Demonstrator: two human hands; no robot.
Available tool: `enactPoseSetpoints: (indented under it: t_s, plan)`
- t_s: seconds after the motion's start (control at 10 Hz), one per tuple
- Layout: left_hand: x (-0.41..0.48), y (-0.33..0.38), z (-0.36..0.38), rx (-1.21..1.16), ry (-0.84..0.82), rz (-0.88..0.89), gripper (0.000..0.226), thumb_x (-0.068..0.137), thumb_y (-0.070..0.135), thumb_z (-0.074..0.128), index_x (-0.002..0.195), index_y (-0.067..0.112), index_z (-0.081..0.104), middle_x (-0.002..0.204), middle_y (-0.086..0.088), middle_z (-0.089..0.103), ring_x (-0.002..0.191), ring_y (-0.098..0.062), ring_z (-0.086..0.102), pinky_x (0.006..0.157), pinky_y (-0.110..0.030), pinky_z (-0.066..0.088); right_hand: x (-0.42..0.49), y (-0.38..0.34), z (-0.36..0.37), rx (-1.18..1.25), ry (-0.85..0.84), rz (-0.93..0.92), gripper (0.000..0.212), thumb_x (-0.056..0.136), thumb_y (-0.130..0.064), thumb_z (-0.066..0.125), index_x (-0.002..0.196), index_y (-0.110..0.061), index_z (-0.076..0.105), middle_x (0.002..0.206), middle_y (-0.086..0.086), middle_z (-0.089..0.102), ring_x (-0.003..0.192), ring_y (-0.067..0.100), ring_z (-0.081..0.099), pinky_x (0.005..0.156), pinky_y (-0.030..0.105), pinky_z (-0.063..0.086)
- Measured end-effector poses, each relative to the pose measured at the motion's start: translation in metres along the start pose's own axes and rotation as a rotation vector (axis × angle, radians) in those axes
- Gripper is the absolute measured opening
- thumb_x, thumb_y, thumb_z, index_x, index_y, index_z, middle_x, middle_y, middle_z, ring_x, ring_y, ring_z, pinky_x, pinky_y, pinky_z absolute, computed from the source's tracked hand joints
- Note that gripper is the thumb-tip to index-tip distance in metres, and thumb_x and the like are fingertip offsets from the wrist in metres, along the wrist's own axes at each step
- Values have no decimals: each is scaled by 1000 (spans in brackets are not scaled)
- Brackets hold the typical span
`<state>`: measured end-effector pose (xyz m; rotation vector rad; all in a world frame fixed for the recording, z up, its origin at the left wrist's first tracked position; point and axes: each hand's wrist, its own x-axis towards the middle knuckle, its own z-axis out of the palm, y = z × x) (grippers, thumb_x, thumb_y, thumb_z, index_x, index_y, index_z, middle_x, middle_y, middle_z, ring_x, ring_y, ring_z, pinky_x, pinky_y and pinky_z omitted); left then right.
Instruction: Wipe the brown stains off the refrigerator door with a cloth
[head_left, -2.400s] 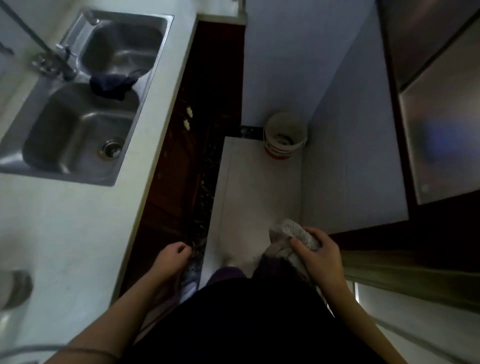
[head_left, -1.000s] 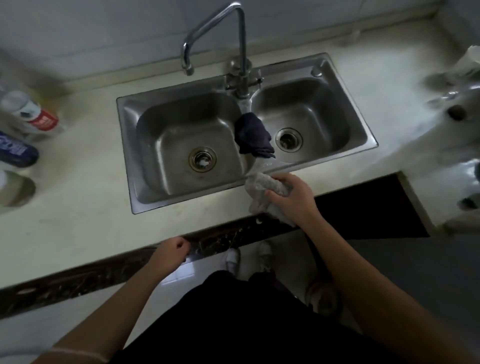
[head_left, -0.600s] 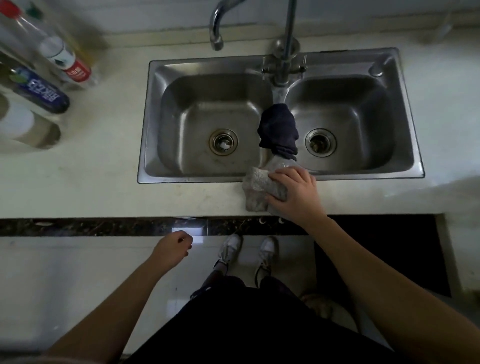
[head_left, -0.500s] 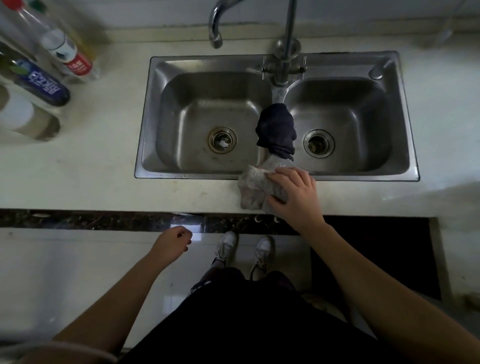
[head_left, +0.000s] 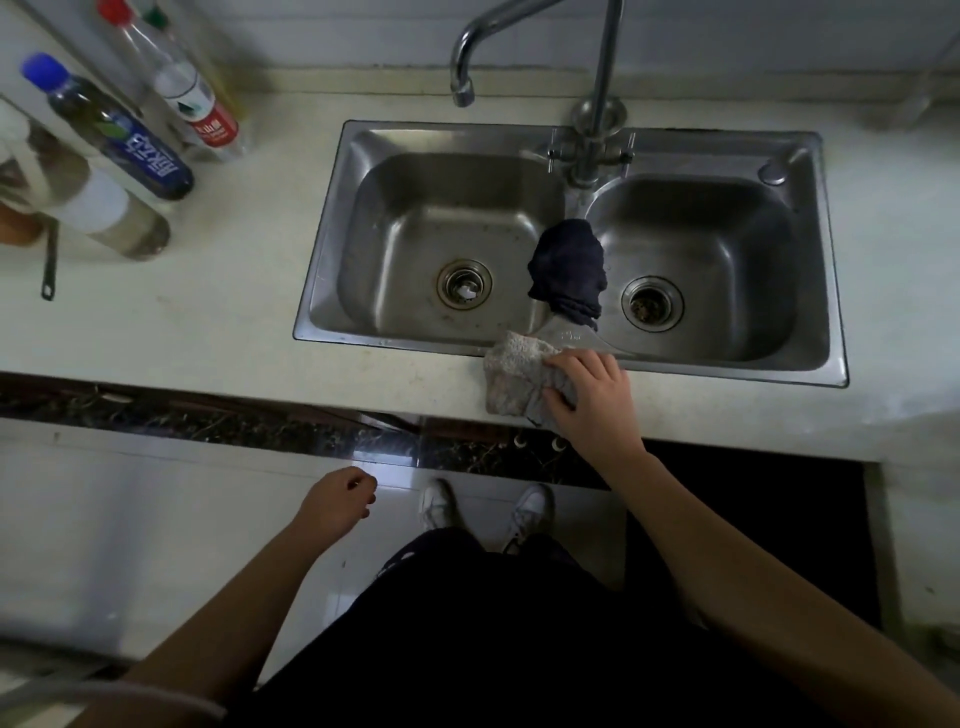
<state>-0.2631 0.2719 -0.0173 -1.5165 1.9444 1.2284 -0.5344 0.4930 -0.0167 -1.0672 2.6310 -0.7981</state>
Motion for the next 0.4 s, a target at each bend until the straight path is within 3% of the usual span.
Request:
enactPoseSetpoints:
  t_s: [0.1,0.2,0.3,0.4]
  plan:
    - [-3,-11,-8,-22,1,-10,24,97,15,50,100,0,68,96,-18,71,76,-22,65,56,-24,44,-3,-8,-6,-31,-68,9,42,92,-30,68,132,-19,61,131,0,61,124,24,49,103,43,45]
    - [-3,-23,-14,-35,-3,8,23,97,14,50,99,-2,68,96,-20,71,74,-21,63,55,-24,43,-9,-20,-14,-52,-177,46,54,96,-35,64,145,-17,51,148,2,52,139,25,41,113,44,38]
    - [2,-35,-20,1,-43,66,23,97,14,50,99,-1,68,95,-19,71,73,-22,64,54,-24,43,-17,-33,-20,-25,-174,97,55,99,-36,61,149,-15,48,154,4,48,143,28,39,118,46,37]
    - [7,-48,-30,27,-111,93,22,98,17,50,102,4,68,95,-14,71,75,-24,66,57,-26,45,-34,-52,-21,-12,-60,229,52,101,-32,59,147,-10,50,151,9,51,140,31,41,117,42,35]
